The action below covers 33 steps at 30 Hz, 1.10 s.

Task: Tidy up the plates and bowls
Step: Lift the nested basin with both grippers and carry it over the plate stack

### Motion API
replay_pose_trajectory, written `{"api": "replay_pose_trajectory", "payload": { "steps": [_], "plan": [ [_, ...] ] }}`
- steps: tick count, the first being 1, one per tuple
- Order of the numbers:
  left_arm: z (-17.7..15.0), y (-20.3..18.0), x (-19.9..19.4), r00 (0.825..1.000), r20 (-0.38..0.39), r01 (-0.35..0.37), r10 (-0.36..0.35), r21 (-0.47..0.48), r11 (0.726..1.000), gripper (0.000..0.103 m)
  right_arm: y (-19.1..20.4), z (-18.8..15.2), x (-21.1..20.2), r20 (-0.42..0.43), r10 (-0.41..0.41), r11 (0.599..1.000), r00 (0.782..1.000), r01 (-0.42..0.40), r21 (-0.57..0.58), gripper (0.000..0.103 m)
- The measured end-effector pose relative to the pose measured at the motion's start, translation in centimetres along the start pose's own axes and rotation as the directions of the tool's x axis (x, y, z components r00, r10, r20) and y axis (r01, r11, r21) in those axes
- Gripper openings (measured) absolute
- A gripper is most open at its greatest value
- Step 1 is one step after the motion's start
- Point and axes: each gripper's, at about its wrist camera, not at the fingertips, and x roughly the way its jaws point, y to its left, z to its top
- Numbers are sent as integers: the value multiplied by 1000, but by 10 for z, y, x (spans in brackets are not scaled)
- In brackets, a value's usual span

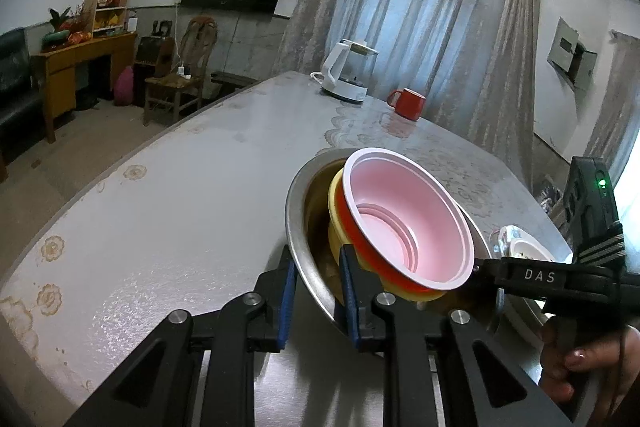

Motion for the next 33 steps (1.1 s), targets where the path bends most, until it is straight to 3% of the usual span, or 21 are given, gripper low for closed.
{"api": "replay_pose_trajectory", "payload": {
  "steps": [33],
  "plan": [
    [10,-54,-19,999,21,39,-41,84,996,21,-20,-9,-75,115,4,998,993,-10,59,13]
  ]
}}
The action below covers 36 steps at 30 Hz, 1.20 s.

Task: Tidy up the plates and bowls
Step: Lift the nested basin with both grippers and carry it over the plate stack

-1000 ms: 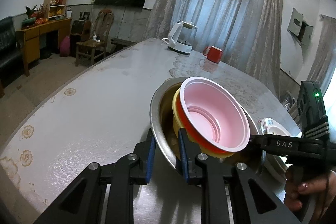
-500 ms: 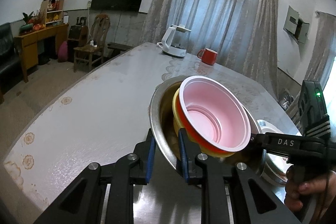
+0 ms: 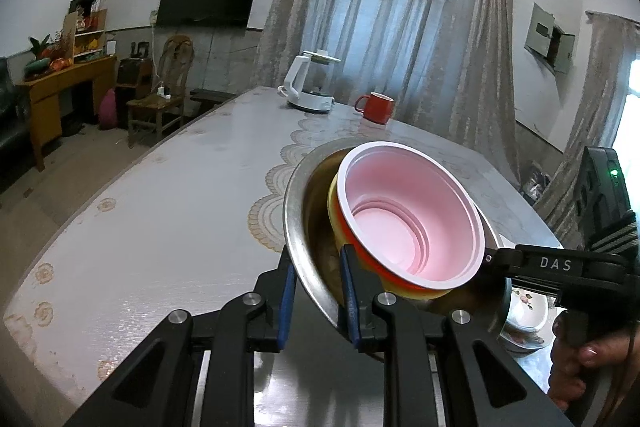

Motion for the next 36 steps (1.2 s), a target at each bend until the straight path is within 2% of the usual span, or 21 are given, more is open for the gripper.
{"api": "replay_pose_trajectory", "payload": {
  "steps": [19,36],
  "plan": [
    [7,-57,3,995,-12,98,-98,84,992,23,-42,0,-59,95,-27,996,995,19,84,13],
    [1,-121,18,978,-76,205,-194,170,964,26,-90,-6,-116,176,-94,982,980,62,176,13]
  ]
}}
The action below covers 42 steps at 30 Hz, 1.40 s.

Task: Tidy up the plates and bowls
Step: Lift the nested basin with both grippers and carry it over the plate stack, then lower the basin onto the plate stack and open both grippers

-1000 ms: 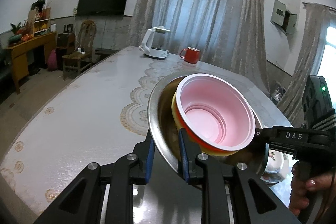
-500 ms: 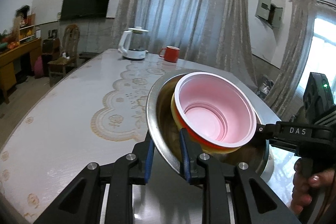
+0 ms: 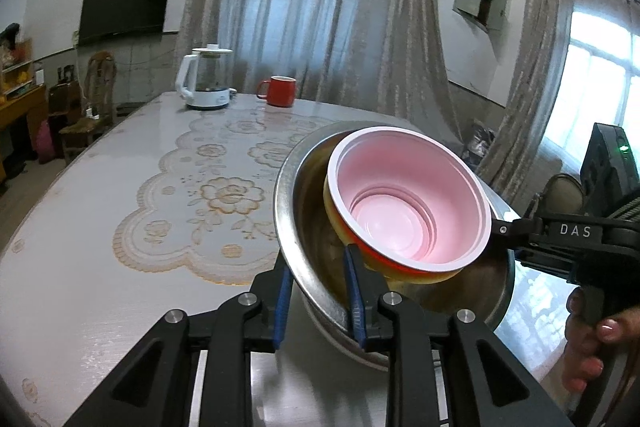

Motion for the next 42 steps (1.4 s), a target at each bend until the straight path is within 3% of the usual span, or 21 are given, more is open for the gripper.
{"api": "replay_pose_trajectory", "payload": {
  "steps": [18,42],
  "plan": [
    [-9,-29,33,996,-83,41,-37,45,998,27,-47,-3,-6,-15,-49,993,999,50,108,13],
    [-16,-24,54,989,-138,53,-50,18,998,29,-70,-7,14,-74,-56,979,996,70,193,13]
  ]
}}
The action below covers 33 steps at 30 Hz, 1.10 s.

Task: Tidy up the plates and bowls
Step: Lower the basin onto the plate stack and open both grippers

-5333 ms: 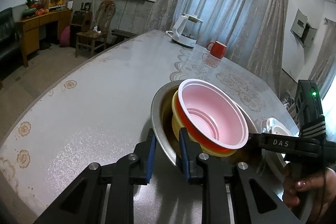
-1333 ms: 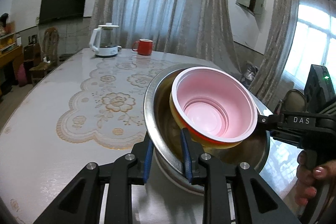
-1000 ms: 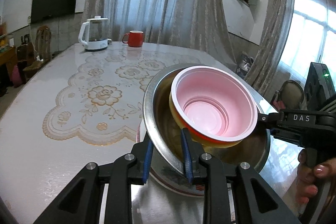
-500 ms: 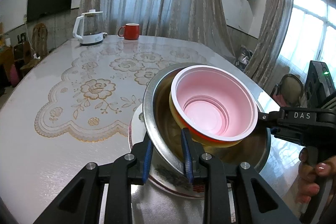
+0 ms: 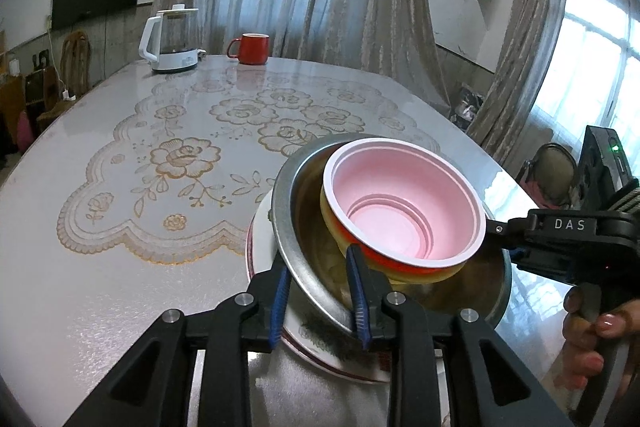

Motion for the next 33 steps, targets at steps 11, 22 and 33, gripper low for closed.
{"api": "replay_pose_trajectory", "payload": {
  "steps": [11,22,33],
  "plan": [
    [-3,-3,-6,1000,1,7,-7,3,1000,36,2,6,-10,47,-27,999,999,28,-18,15],
    [-6,-12,-22,998,44,-39,37,45,998,62,4,-1,-8,38,-31,999,999,32,-24,20],
    [-8,-3,-40,996,29,-81,81,-12,997,85,23,-10,-34,116,-110,986,987,123,-112,31]
  ]
}}
